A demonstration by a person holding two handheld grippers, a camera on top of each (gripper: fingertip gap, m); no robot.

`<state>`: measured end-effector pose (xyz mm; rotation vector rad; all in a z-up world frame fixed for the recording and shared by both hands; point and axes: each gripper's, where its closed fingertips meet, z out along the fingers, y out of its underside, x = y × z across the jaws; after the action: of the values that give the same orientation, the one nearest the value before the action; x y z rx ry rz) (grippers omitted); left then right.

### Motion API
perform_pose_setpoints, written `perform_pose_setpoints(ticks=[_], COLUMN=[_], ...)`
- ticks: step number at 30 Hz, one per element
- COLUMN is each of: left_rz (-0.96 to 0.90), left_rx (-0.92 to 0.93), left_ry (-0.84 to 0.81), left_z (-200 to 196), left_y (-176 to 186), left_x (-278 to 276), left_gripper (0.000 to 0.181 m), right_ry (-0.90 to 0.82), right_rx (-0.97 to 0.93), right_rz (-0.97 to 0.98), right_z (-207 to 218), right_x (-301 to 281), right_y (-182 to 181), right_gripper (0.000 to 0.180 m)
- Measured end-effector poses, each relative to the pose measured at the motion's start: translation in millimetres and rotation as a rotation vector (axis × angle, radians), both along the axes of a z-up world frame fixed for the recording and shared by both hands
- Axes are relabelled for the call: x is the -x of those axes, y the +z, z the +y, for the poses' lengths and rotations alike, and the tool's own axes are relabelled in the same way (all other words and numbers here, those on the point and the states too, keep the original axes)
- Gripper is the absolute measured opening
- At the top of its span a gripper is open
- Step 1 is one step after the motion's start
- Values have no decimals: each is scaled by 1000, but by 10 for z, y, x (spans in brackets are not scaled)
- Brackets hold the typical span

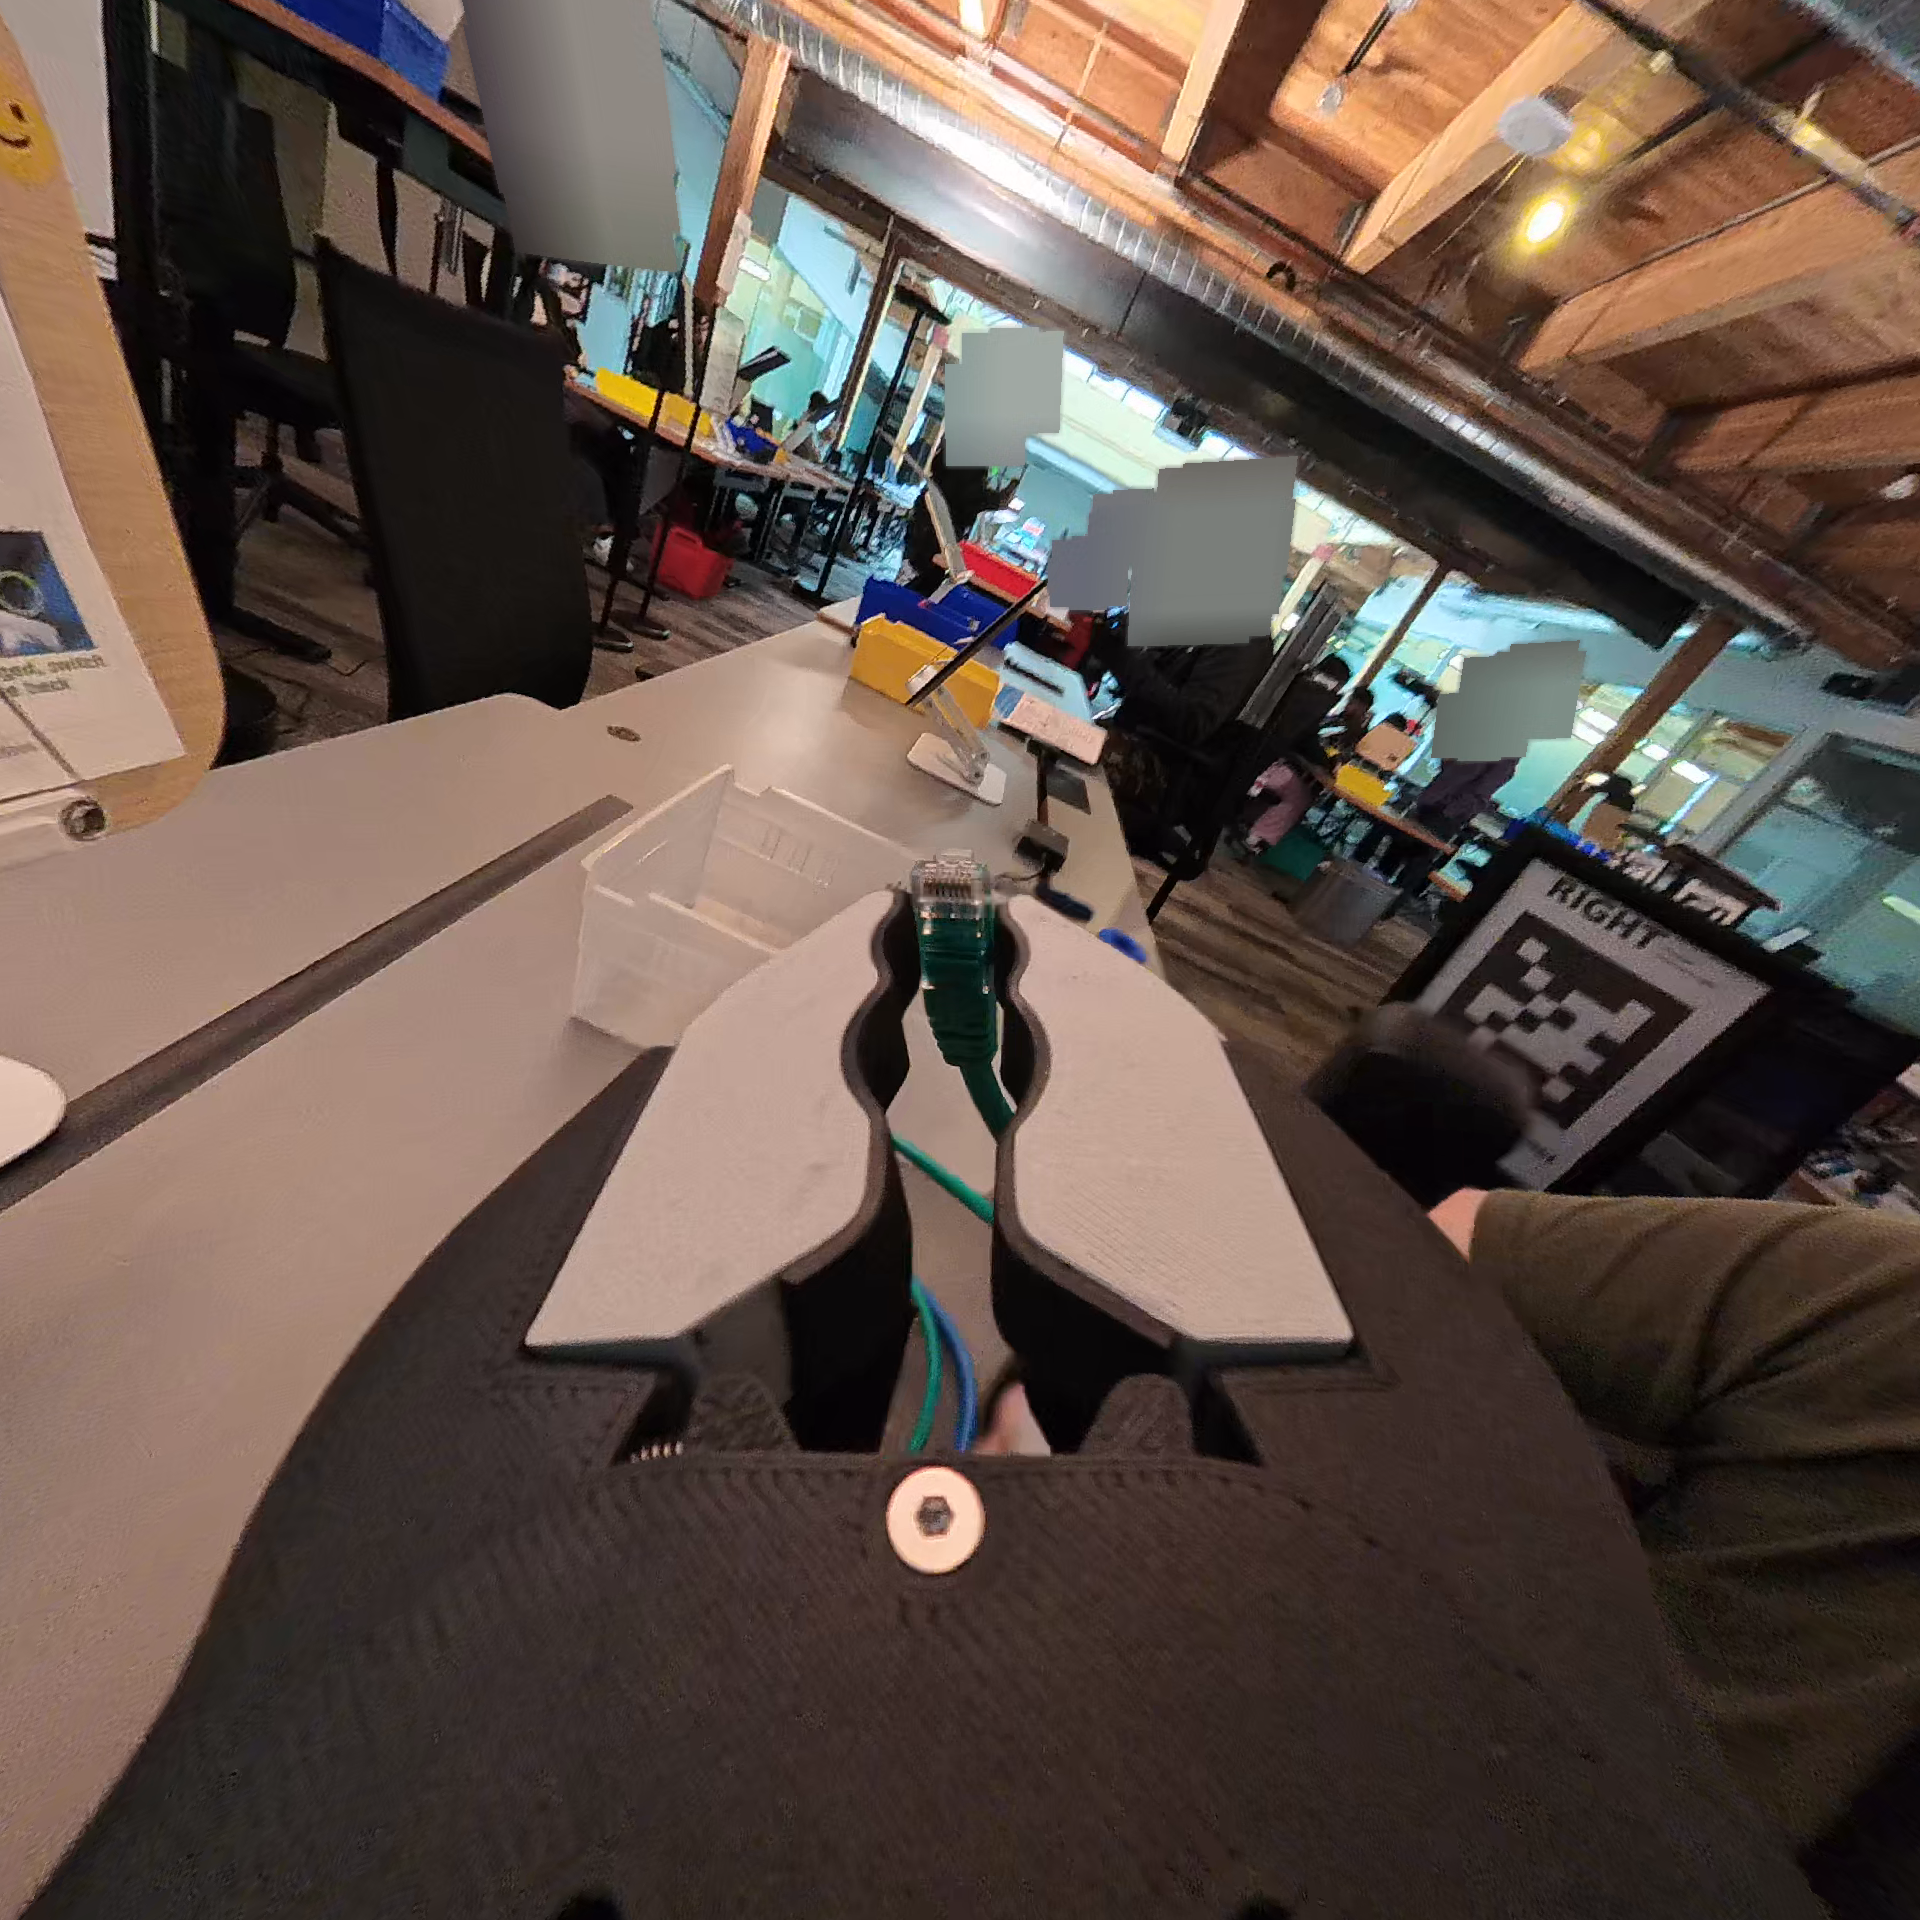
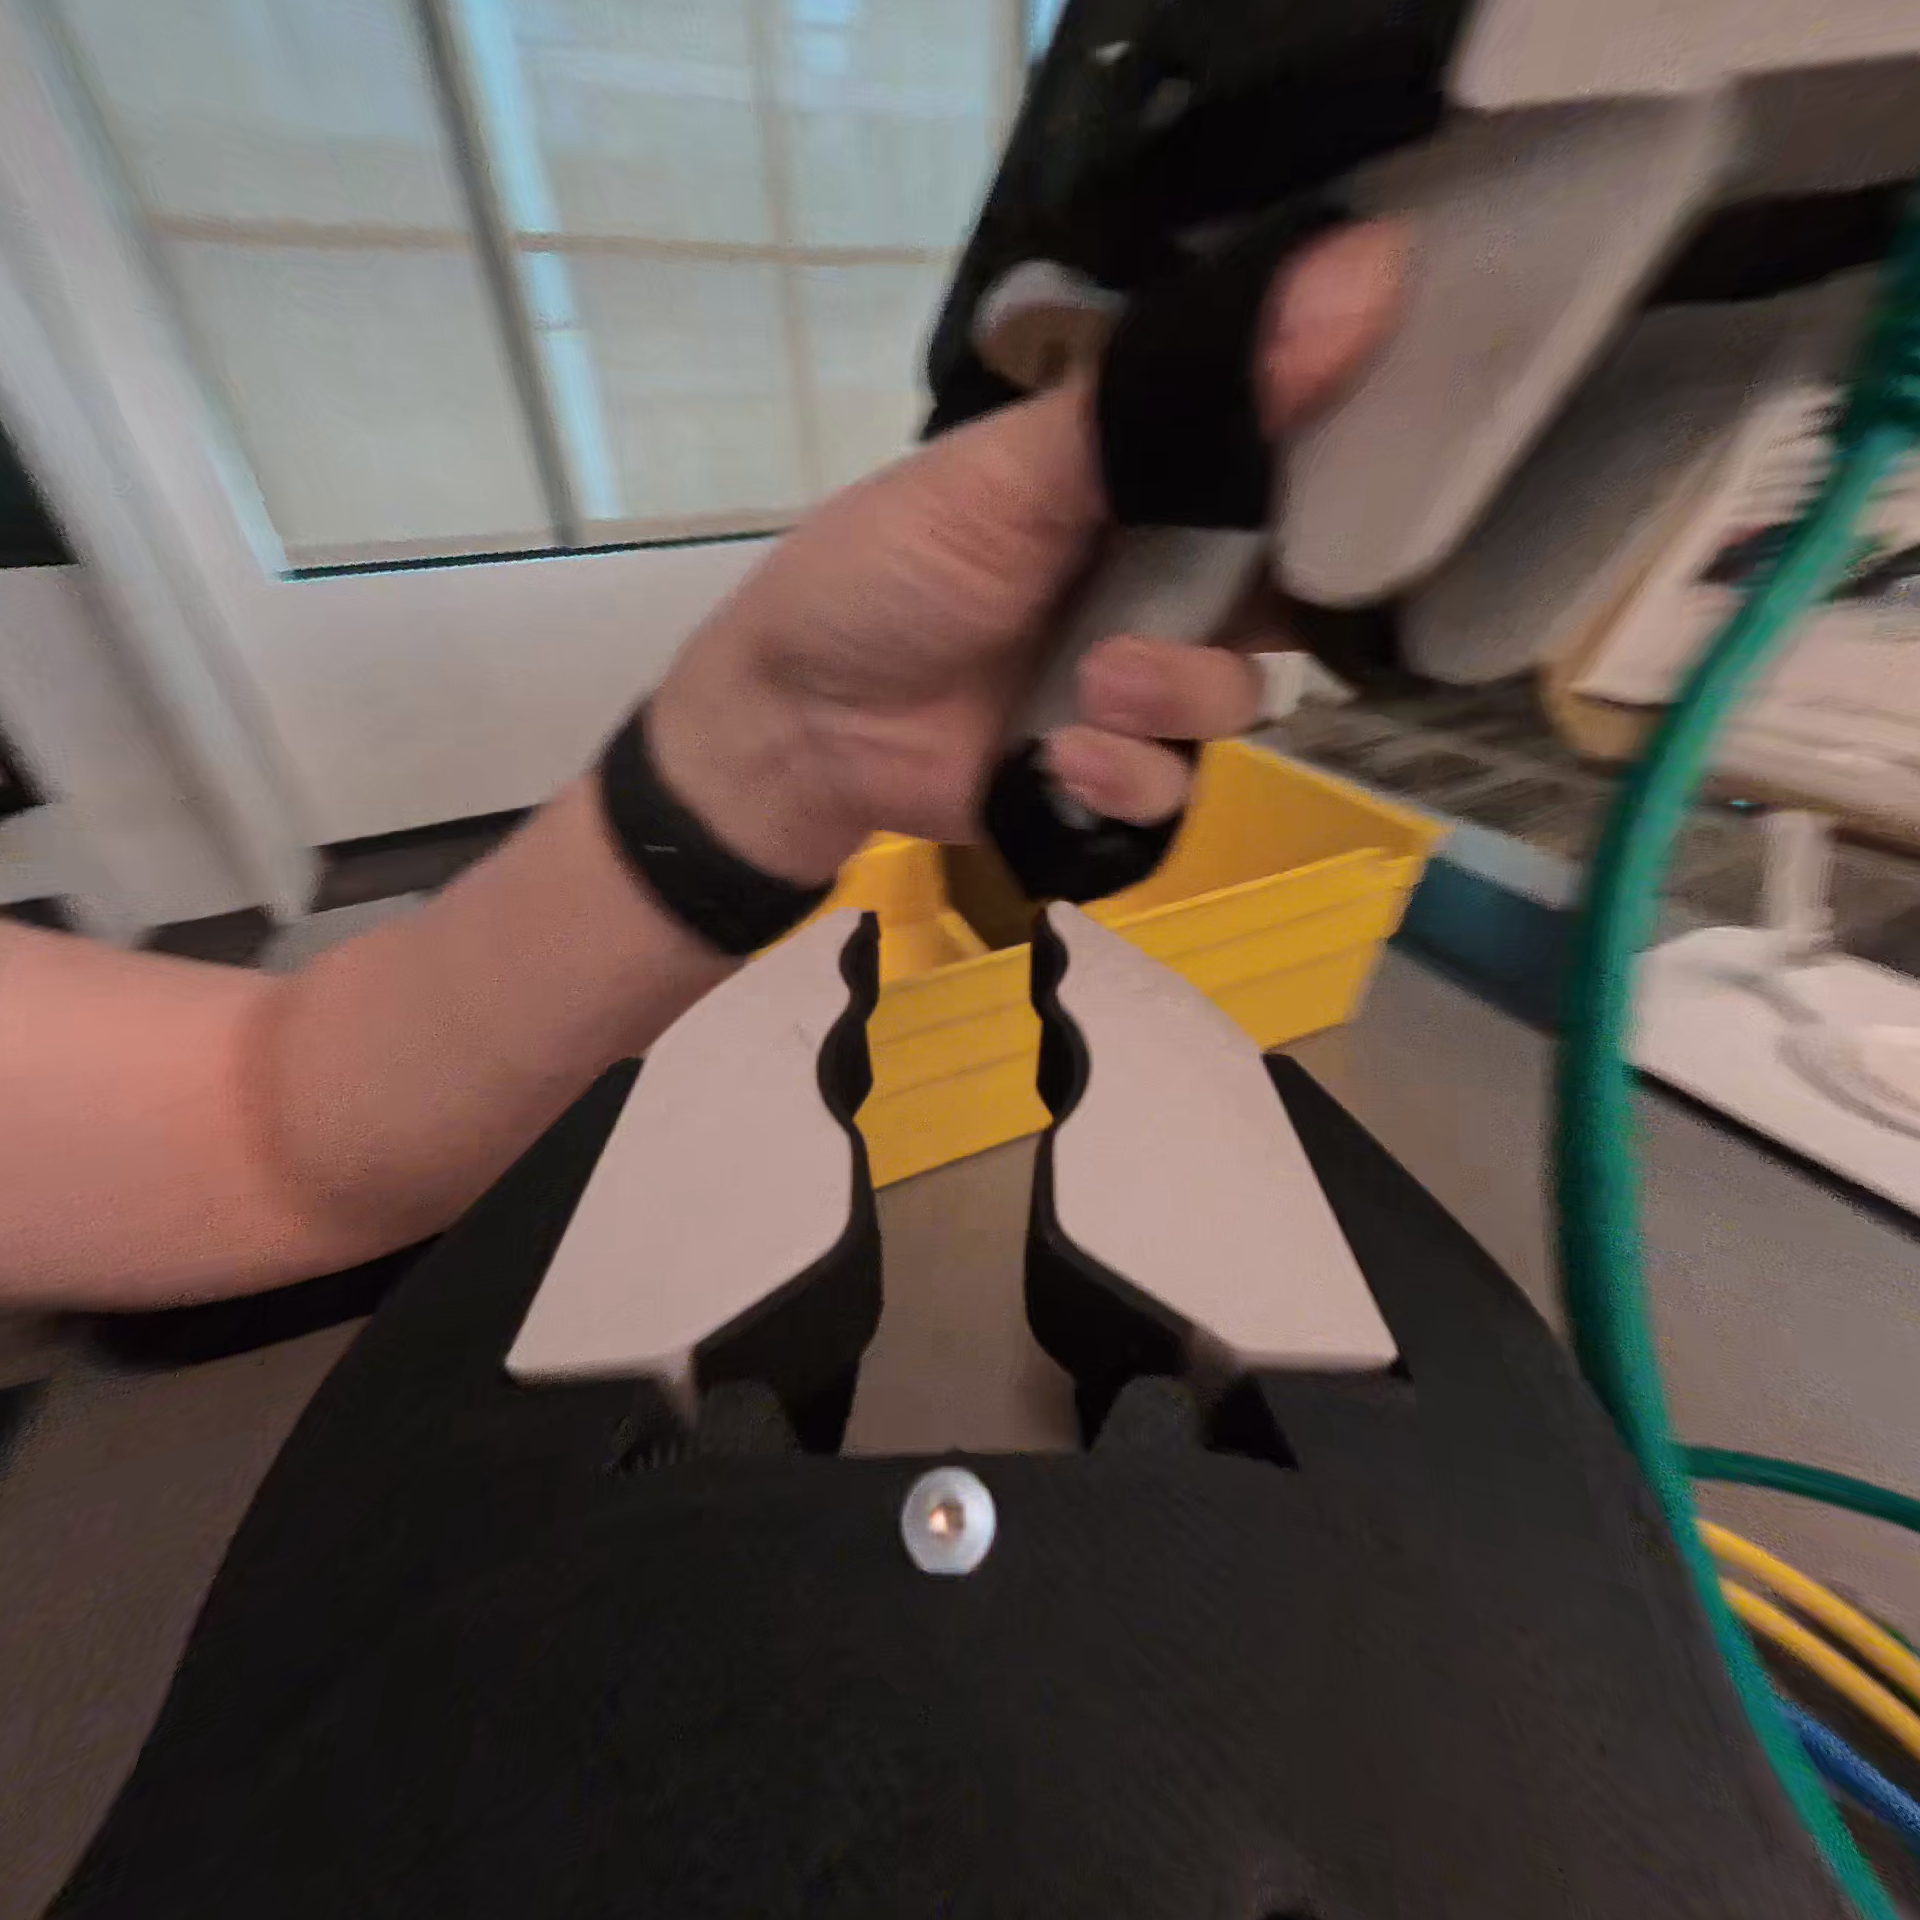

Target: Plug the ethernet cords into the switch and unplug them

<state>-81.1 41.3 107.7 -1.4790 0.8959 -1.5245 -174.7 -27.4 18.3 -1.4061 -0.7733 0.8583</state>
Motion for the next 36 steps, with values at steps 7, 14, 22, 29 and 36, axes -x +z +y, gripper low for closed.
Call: perform_pose_setpoints(ticks=[7,14,22,29,36], left_rz=[-90,-146,-150,-136,-115], left_rx=[7,-41,-82,-117,-136], left_ry=[-71,-154,-121,-109,-113], left_z=[-229,-354,-296,-299,-322], left_y=[101,157,144,131,113], left_x=[-157,-185,-159,-167,-185], left_gripper=[13,12,12,12,12], right_ry=[-194,-7,45,94,149], right_rx=[-196,-243,-78,5,10], right_rz=[371,481,423,444,442], right_z=[410,268,404,421,380], right_x=[-753,-1130,-1090,-1078,-1056], right_y=[510,971,916,903,929], right_gripper=[37,21,22,18,11])
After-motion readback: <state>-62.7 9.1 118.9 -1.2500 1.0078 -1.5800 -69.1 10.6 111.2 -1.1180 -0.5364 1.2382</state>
